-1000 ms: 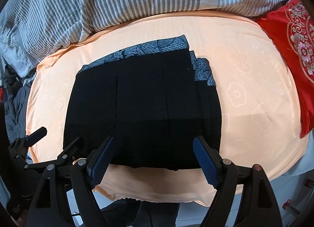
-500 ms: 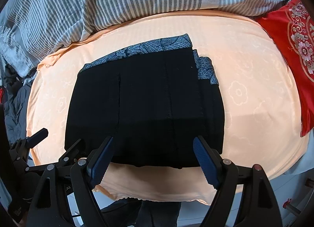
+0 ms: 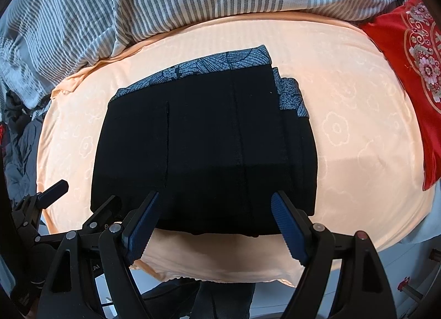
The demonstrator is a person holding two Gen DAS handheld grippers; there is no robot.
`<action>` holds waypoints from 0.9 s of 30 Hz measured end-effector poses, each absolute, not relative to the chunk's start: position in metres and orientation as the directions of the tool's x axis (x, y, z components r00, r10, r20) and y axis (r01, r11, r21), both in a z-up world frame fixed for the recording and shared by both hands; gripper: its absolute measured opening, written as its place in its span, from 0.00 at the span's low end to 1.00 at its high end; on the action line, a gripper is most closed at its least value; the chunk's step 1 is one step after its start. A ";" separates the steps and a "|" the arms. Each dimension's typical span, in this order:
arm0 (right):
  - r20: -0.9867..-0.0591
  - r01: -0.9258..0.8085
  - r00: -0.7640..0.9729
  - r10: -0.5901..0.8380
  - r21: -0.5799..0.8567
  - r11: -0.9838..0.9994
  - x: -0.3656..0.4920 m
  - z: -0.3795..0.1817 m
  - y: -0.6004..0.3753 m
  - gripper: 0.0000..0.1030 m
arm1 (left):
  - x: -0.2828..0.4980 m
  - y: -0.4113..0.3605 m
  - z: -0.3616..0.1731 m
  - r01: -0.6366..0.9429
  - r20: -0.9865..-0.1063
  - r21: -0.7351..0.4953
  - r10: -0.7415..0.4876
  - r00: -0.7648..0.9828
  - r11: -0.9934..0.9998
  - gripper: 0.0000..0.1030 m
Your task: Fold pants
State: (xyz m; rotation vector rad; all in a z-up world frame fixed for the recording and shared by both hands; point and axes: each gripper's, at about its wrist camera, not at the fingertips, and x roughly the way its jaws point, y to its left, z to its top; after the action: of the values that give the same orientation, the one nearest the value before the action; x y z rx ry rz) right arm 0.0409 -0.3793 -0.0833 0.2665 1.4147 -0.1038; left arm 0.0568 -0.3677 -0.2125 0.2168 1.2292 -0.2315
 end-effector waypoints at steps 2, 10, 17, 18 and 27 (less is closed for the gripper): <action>-0.984 0.229 0.156 0.087 0.122 0.966 0.041 -0.083 -0.379 0.81 | 0.057 -0.368 -0.212 0.291 -0.946 0.039 -0.058 0.318 0.956 0.99; -0.985 0.221 0.150 0.088 0.120 0.968 0.042 -0.085 -0.376 0.81 | 0.057 -0.368 -0.213 0.292 -0.948 0.035 -0.061 0.313 0.956 0.99; -0.985 0.222 0.150 0.089 0.121 0.968 0.042 -0.085 -0.375 0.81 | 0.058 -0.368 -0.214 0.290 -0.947 0.032 -0.063 0.314 0.956 0.99; -0.985 0.221 0.151 0.088 0.121 0.968 0.042 -0.084 -0.375 0.81 | 0.058 -0.367 -0.214 0.289 -0.948 0.029 -0.065 0.311 0.957 0.99; -0.985 0.213 0.150 0.086 0.117 0.970 0.044 -0.085 -0.373 0.81 | 0.060 -0.366 -0.215 0.286 -0.949 0.021 -0.070 0.307 0.958 0.99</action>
State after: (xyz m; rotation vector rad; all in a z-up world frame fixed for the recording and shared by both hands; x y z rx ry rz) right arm 0.0439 -0.3733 -0.0851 0.2505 1.4221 -0.0927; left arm 0.0601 -0.3663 -0.2153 0.1994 1.2391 -0.2376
